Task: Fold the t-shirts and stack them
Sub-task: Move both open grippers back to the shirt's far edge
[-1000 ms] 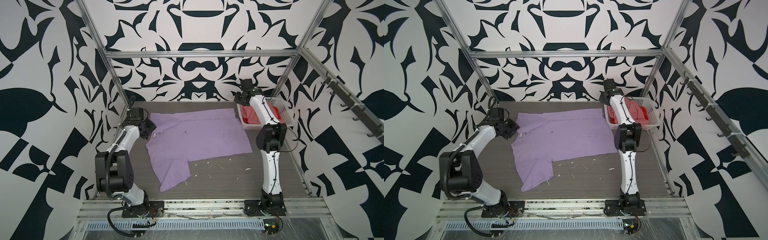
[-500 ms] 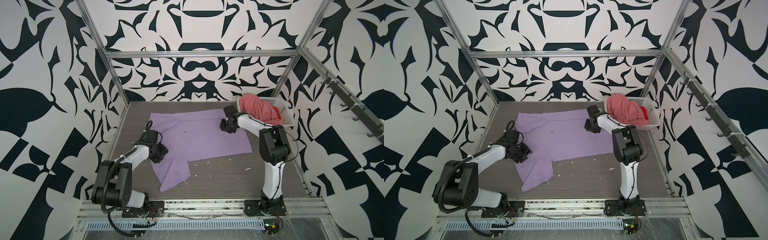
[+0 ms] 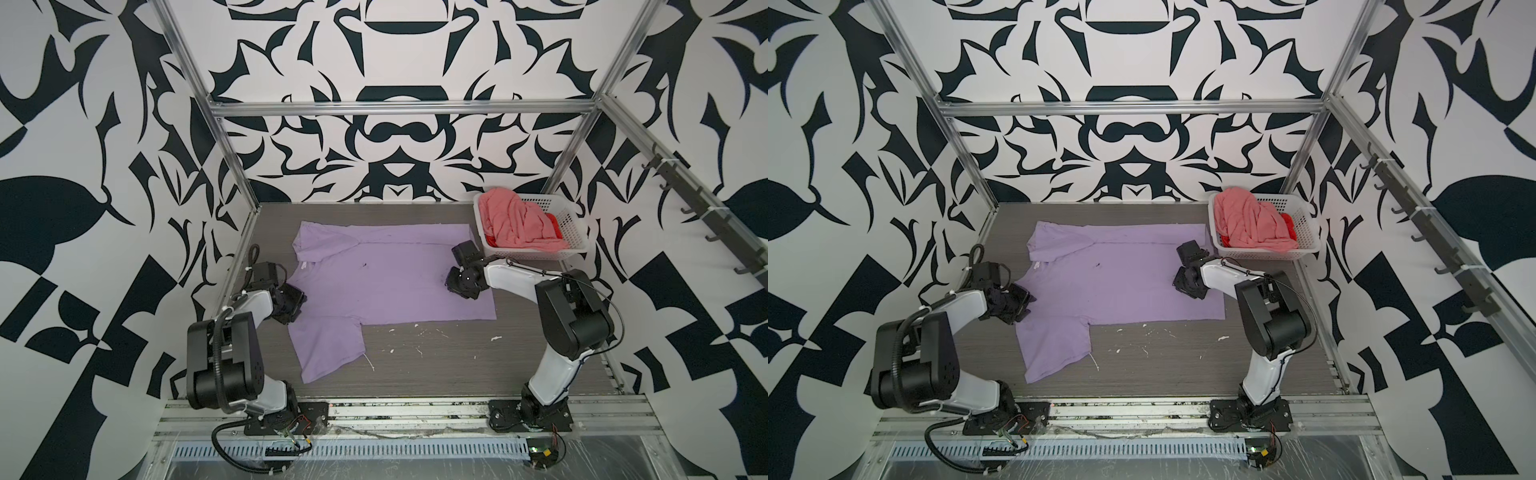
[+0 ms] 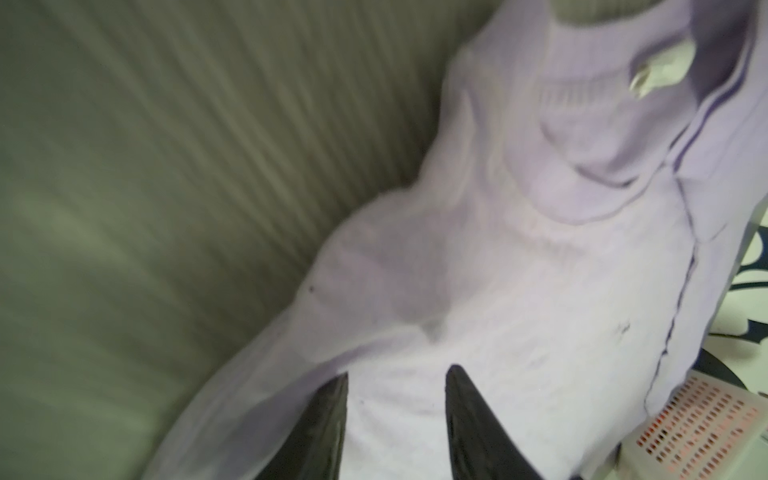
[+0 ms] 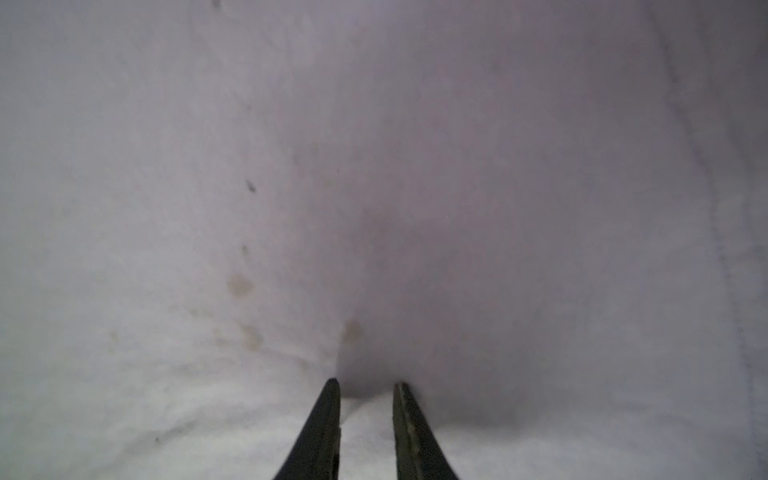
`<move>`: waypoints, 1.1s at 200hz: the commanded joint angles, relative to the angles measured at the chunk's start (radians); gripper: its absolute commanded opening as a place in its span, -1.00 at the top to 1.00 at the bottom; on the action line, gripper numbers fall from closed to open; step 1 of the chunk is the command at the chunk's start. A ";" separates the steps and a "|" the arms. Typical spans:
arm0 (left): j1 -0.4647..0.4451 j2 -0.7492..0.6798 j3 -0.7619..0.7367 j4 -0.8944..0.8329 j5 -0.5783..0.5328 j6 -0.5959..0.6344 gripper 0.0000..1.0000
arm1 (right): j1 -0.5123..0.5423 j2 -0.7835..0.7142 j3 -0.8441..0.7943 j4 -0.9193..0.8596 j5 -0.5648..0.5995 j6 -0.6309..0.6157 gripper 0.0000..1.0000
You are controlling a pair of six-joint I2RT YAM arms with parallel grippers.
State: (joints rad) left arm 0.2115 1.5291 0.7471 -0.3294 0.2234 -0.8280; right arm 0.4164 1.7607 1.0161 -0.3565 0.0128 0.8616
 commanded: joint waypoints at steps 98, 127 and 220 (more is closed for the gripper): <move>0.078 -0.092 0.198 -0.156 0.010 0.234 -0.05 | 0.053 -0.208 0.025 -0.050 0.232 0.093 0.28; 0.078 0.006 0.375 -0.155 0.072 0.314 -0.09 | 0.034 -0.159 0.141 -0.032 0.334 0.096 0.20; 0.045 0.372 0.607 0.016 0.177 0.276 0.02 | -0.066 0.174 0.390 0.056 0.267 0.163 0.08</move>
State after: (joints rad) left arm 0.2802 1.8606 1.3033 -0.3515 0.3687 -0.5514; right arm 0.3676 1.9266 1.3521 -0.3122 0.2905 1.0046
